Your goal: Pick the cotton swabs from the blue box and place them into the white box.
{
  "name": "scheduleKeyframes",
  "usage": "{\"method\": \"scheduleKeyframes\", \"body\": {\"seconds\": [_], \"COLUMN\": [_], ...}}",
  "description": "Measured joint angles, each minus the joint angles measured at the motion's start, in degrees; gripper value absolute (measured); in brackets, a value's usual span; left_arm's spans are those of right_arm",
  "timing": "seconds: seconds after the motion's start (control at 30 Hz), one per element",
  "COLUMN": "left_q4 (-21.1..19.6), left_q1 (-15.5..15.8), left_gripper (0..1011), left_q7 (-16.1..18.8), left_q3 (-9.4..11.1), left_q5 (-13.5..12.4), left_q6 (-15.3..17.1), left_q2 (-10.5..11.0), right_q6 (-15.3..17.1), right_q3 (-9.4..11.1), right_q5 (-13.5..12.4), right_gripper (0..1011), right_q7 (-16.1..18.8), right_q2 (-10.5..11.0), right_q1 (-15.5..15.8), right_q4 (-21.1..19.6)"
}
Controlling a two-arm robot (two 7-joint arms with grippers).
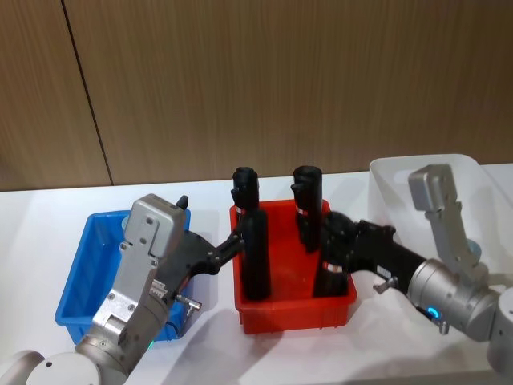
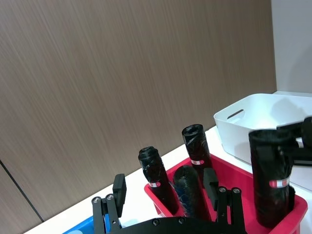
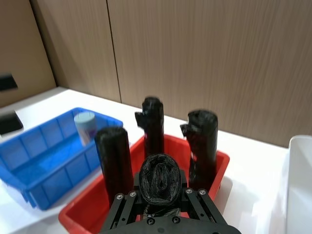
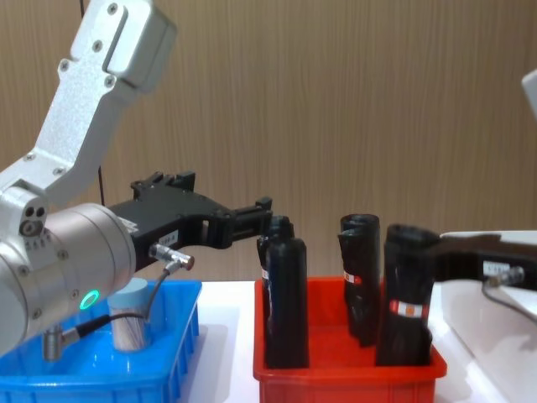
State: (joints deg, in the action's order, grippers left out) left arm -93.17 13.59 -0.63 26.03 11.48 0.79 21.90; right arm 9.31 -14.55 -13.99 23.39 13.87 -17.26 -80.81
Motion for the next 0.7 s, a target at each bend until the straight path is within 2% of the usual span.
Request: {"method": "scheduleKeyframes", "body": {"seconds": [0.23, 0.47, 0.7], "left_q4": [0.0, 0.0, 0.0], "left_q1": [0.0, 0.0, 0.0], "left_gripper": [1004, 1004, 1004], "left_q7": [0.0, 0.0, 0.0], "left_q3": [0.0, 0.0, 0.0], "left_q5": [0.0, 0.0, 0.0], "left_q6": [0.0, 0.0, 0.0], "left_q2": [0.0, 0.0, 0.0], "right_q6": [-0.07, 0.25, 0.3], "right_q3": [0.86, 2.54, 4.22], "right_q5": [-1.56, -3.31, -3.71], "right_gripper": [346, 344, 344], "right_q7": [-1.2, -3.36, -5.74], "right_q2": [0.5, 1.44, 2.58], "right_q1": [-0.19, -1.25, -2.33], "right_q4": [-3.58, -7.53, -9.11]}}
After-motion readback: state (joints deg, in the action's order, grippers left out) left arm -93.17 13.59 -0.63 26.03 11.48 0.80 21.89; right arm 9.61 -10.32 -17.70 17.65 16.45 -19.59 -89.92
